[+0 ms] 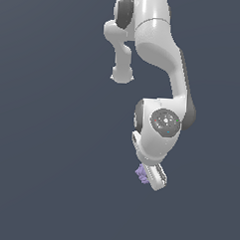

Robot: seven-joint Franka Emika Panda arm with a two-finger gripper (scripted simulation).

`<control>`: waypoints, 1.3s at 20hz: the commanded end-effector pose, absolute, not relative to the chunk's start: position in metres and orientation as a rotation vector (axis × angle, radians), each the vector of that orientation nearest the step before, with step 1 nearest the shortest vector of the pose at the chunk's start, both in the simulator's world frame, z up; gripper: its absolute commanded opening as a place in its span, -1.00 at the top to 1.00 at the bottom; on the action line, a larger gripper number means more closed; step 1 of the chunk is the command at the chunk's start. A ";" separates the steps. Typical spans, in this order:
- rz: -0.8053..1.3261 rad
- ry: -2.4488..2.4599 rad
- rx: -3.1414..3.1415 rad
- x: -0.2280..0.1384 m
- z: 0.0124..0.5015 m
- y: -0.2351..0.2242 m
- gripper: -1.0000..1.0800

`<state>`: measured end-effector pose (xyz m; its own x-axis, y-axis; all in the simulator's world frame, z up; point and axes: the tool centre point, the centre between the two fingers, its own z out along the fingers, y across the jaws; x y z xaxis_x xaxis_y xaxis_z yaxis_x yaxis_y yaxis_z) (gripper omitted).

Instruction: Pick up the object and move it to a goal position.

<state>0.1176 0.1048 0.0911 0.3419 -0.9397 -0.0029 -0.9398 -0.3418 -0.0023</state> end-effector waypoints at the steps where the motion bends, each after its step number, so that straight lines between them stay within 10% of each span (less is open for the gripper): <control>1: 0.001 1.849 -2.537 0.120 0.089 0.108 -0.92; 26: 0.000 1.926 -2.481 0.121 0.033 0.113 -0.92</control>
